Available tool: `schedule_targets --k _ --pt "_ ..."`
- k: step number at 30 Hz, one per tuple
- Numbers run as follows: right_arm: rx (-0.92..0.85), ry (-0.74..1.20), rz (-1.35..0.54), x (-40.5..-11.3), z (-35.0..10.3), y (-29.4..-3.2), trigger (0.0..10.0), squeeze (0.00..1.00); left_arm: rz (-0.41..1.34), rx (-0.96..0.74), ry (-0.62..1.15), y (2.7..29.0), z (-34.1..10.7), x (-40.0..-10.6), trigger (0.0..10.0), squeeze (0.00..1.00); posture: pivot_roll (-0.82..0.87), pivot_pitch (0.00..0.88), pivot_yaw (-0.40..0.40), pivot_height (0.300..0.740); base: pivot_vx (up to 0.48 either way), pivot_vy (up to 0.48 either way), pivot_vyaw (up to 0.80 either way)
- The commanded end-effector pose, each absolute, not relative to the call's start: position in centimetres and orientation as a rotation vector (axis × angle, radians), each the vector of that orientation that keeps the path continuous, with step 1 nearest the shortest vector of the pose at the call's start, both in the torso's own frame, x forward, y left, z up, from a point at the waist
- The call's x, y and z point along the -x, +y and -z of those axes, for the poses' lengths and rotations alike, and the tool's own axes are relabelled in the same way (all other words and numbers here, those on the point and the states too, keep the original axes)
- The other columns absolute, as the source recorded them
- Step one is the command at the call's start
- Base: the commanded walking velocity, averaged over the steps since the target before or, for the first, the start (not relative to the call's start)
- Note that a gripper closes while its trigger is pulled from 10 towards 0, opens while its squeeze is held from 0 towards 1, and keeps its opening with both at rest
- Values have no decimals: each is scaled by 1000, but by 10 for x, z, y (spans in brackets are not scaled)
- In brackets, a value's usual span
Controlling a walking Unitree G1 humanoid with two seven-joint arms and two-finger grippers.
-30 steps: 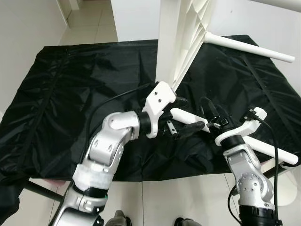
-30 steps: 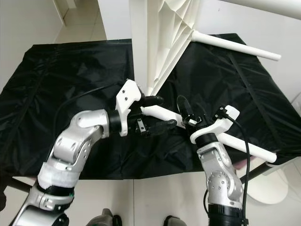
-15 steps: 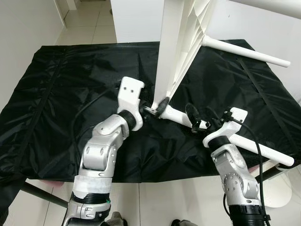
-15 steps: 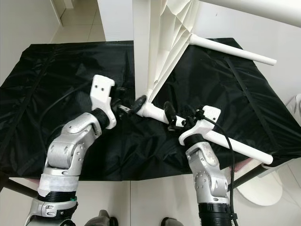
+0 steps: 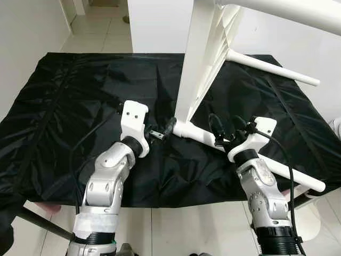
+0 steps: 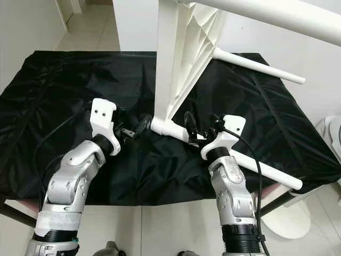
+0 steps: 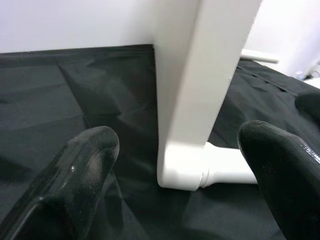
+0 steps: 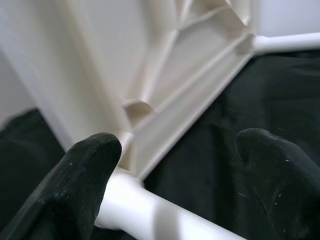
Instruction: Building children table
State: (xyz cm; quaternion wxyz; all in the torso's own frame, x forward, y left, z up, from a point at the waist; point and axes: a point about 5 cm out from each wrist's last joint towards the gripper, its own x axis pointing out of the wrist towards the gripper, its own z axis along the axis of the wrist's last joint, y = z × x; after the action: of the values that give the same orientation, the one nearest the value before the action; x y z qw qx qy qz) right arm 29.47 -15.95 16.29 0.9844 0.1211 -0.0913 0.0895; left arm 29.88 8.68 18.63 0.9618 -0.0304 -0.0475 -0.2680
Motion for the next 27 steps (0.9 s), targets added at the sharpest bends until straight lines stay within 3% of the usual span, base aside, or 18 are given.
schedule_targets --k 1,2,3,4,8,9,10,13,16,17,20,22,27 --pt "-171 -133 -134 -296 -153 -161 10000 1000 475 28 -107 87 -188 -300 10000 1000 93 0 -10 740 0 0 0" --pt "-142 -122 -125 -297 -152 -161 10000 1000 465 24 -104 87 -188 -301 10000 1000 94 0 -11 740 0 0 0" --pt "-126 -118 -120 -297 -151 -162 10000 980 462 24 -103 86 -188 -301 10000 0 94 0 -11 740 0 0 0" --pt "-157 -126 -137 -297 -151 -162 10000 0 468 31 -109 85 -189 -301 10000 0 97 0 -20 740 0 0 0" --pt "-190 -150 -154 -301 -154 -163 10000 0 505 16 -122 84 -186 -302 10000 0 98 0 -26 740 0 0 0" --pt "-166 -157 -149 -302 -155 -163 10000 376 505 21 -133 85 -186 -302 10000 0 98 6 -42 740 0 0 0" --pt "-139 -174 -136 -302 -156 -164 10000 965 509 3 -159 87 -186 -301 10000 0 97 8 -49 740 0 0 0" --pt "-110 -200 -133 -302 -157 -163 10000 1000 496 -3 -173 88 -183 -301 10000 0 93 10 -41 740 0 0 0" --pt "-31 -217 -124 -300 -156 -162 10000 1000 458 33 -162 89 -181 -301 10000 0 94 13 -34 740 0 0 0" --pt "33 -225 -113 -299 -154 -163 10000 0 439 34 -160 89 -179 -300 10000 0 94 13 -34 740 0 0 0" --pt "112 -239 -102 -296 -151 -164 10000 0 406 9 -151 90 -176 -301 10000 0 97 14 -24 740 0 0 0" --pt "260 -255 -109 -295 -147 -166 10000 0 383 -67 -185 91 -174 -300 10000 0 98 15 -18 740 0 0 0" --pt "264 -238 -124 -294 -140 -167 10000 0 407 -145 -191 92 -166 -301 10000 0 92 13 -6 740 0 0 0"
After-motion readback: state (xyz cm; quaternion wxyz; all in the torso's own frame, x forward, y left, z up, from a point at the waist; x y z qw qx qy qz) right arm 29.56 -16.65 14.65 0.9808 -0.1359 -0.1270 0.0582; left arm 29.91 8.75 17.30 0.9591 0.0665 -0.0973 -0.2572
